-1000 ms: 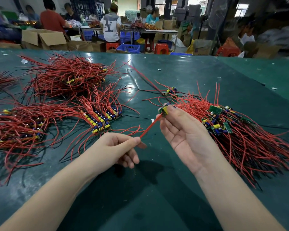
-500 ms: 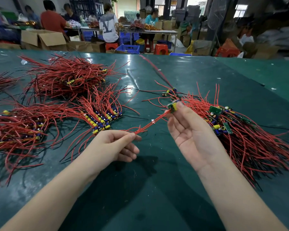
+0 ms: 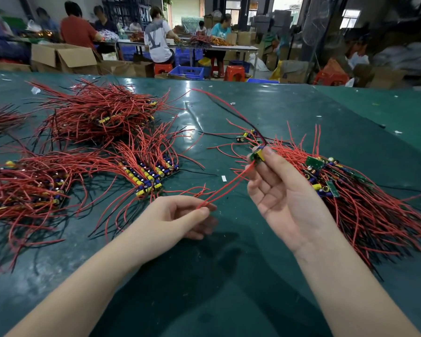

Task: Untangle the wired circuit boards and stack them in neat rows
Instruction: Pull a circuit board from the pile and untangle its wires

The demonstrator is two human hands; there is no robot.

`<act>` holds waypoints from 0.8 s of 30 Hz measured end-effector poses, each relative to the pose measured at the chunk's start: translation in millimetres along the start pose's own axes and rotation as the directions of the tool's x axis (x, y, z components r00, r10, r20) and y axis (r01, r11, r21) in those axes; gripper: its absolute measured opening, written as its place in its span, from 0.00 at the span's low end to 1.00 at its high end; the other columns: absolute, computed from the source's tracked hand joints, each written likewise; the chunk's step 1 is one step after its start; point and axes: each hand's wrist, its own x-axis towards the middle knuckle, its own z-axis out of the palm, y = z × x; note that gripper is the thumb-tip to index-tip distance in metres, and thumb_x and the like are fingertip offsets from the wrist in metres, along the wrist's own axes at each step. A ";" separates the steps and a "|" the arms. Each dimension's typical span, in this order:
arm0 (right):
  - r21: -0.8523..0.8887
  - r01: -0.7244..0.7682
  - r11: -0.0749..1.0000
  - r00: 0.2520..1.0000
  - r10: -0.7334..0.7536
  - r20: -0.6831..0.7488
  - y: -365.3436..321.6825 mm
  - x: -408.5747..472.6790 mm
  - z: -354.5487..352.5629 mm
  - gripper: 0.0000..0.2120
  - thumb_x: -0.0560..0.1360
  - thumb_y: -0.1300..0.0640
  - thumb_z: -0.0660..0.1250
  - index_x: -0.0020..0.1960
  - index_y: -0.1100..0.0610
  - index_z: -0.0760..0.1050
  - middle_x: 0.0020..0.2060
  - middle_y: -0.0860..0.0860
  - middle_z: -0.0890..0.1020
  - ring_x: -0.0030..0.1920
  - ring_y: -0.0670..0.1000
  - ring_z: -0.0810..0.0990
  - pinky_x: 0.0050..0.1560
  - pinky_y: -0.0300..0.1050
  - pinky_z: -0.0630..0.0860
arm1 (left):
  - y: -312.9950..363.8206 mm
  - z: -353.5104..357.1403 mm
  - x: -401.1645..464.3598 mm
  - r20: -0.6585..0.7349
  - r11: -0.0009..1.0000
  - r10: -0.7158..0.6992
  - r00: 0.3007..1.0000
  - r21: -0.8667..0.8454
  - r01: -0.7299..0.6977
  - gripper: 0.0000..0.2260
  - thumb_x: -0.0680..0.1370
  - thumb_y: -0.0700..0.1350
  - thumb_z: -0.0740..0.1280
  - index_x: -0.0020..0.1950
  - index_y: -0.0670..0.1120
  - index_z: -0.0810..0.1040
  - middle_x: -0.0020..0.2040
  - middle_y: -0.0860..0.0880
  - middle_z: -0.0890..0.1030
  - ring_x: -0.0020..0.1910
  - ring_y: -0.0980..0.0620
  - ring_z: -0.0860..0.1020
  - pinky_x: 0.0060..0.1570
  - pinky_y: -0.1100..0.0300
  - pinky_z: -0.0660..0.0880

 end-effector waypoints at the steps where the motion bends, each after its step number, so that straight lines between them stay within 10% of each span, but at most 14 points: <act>1: 0.001 -0.020 1.000 1.000 0.020 -0.015 -1.2 0.1 0.2 0.03 0.62 0.56 0.72 0.33 0.54 0.84 0.35 0.51 0.85 0.33 0.45 0.83 0.31 0.33 0.76 | 1.1 0.9 -1.5 -0.001 1.000 0.017 1.000 0.016 -0.017 0.08 0.78 0.39 0.64 0.54 0.41 0.81 0.46 0.45 0.86 0.44 0.49 0.84 0.47 0.60 0.81; 10: -0.155 -0.335 0.929 0.932 0.351 0.087 9.3 -3.8 1.4 0.07 0.60 0.55 0.74 0.37 0.55 0.84 0.35 0.51 0.85 0.29 0.45 0.80 0.29 0.32 0.74 | 13.6 -9.8 -2.0 0.089 0.897 0.151 0.985 -0.431 -0.098 0.28 0.59 0.53 0.78 0.56 0.45 0.81 0.58 0.46 0.83 0.58 0.48 0.80 0.61 0.49 0.75; 16: -0.391 -0.272 0.879 0.926 0.349 0.142 14.6 -4.7 -1.0 0.06 0.62 0.53 0.74 0.38 0.54 0.85 0.34 0.49 0.83 0.30 0.44 0.80 0.30 0.32 0.73 | 9.4 -7.8 -3.2 -0.146 0.924 0.344 0.928 -0.121 -0.362 0.07 0.69 0.45 0.76 0.47 0.50 0.86 0.48 0.50 0.86 0.50 0.54 0.83 0.52 0.66 0.77; 24: -0.471 -0.248 0.847 0.910 0.370 0.186 18.4 -8.1 -0.4 0.05 0.63 0.54 0.73 0.36 0.56 0.83 0.32 0.50 0.83 0.30 0.45 0.81 0.32 0.33 0.75 | 9.9 -4.5 -3.8 -0.197 0.890 0.450 0.871 0.011 -0.456 0.08 0.67 0.43 0.72 0.45 0.45 0.84 0.42 0.52 0.86 0.42 0.59 0.83 0.44 0.71 0.75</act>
